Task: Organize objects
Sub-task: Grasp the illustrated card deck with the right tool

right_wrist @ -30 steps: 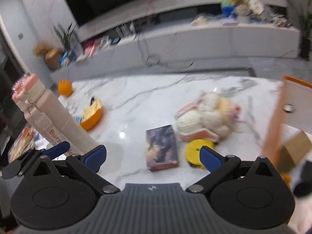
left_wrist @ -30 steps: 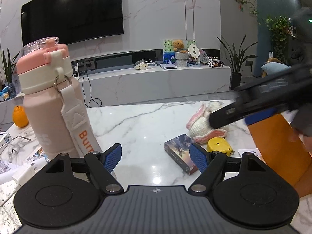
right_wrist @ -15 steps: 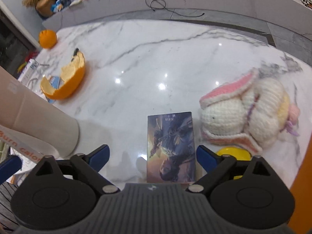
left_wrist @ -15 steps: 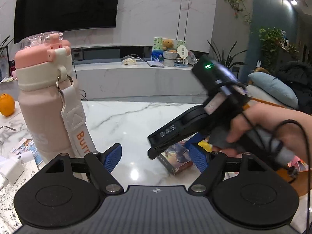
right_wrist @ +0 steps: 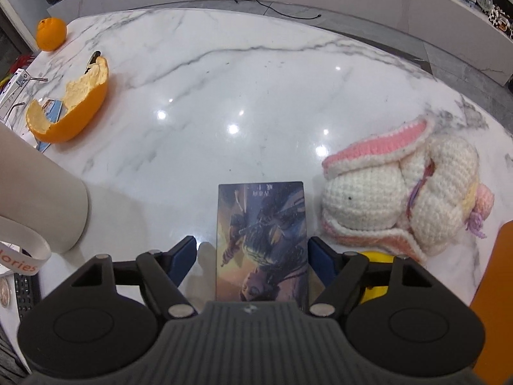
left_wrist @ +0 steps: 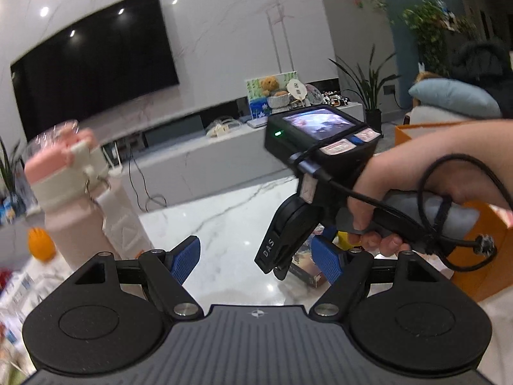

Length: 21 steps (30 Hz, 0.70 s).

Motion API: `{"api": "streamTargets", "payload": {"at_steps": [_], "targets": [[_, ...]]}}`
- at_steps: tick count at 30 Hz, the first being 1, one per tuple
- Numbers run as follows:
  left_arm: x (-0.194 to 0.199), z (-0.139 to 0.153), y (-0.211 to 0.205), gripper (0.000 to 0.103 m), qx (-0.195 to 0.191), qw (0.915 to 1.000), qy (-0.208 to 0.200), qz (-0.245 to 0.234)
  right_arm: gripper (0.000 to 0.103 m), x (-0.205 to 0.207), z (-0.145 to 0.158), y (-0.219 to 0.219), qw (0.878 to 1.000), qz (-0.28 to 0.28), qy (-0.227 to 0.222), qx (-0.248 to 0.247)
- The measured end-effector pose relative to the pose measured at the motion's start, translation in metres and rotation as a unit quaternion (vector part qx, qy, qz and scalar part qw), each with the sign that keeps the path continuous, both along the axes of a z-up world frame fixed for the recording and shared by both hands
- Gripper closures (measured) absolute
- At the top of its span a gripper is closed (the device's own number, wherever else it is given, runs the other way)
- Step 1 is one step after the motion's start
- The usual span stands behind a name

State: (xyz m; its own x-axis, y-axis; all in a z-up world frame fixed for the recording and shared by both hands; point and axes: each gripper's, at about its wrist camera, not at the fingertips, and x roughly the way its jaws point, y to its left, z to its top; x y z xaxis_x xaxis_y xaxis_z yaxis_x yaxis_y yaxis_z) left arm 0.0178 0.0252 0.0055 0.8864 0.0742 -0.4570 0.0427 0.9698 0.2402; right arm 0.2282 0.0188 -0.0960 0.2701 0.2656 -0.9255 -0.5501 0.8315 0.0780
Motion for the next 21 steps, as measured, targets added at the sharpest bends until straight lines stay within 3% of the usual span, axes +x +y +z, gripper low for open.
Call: {"api": "streamTargets", "payload": {"at_steps": [3,14,21], "targets": [[0.001,-0.003,-0.002,0.013,-0.009,0.9998,0.014,-0.01,0.043,-0.007,0.001,0.007,0.998,0.016,-0.04,-0.037],[0.021,-0.004,0.031,0.013,-0.113,0.991,0.069,0.02,0.044,-0.01,0.004,-0.001,1.0,-0.02,-0.018,-0.011],[0.027,-0.003,0.042,0.013,-0.121,0.9897,0.065,0.041,0.044,-0.014,0.02,-0.006,0.999,-0.031,-0.025,0.015]]}}
